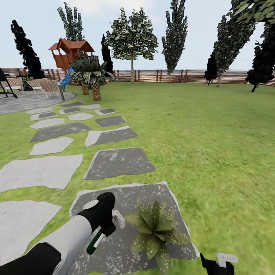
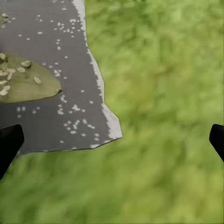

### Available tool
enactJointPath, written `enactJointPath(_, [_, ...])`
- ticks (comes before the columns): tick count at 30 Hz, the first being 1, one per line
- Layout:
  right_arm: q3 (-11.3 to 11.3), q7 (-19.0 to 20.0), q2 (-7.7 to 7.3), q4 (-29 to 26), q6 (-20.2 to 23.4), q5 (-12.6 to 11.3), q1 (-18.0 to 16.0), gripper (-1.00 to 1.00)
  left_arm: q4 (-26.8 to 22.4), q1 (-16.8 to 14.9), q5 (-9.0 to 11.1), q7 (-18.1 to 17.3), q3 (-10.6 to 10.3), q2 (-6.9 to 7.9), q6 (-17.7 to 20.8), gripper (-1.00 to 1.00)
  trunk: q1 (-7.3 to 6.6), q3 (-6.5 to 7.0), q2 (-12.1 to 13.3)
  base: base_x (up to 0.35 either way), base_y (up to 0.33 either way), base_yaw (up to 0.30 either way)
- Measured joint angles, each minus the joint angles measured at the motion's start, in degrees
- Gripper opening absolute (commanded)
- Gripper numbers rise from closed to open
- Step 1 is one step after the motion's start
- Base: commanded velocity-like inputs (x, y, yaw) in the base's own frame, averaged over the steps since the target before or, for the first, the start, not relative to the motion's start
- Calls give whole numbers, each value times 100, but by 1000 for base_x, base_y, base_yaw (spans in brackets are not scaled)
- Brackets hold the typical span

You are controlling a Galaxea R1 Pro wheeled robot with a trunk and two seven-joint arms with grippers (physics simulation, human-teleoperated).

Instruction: Pick up the pesticide atomizer in the garden and spray insectifuge to fully cover both potted plants in the garden.

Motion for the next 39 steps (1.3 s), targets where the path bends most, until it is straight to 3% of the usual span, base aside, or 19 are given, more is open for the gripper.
enactJointPath(15, [2,-1,-8,-2,0,0,0,100,7,1,-4,-31,-22,-27,7,-100,3,0,0,79,80,-172])
enactJointPath(19, [7,-3,-6,-2,0,0,0,100,99,-224,11,-50,-36,38,9,-100,3,0,0,0,0,-4])
enactJointPath(26, [3,-8,-13,-2,0,0,0,100,114,-201,23,-52,-35,300,3,-100,3,0,0,0,0,0])
enactJointPath(39, [0,-5,-14,-3,-1,-1,2,100,109,-197,25,-52,-47,231,6,-100,3,0,0,79,48,-59])
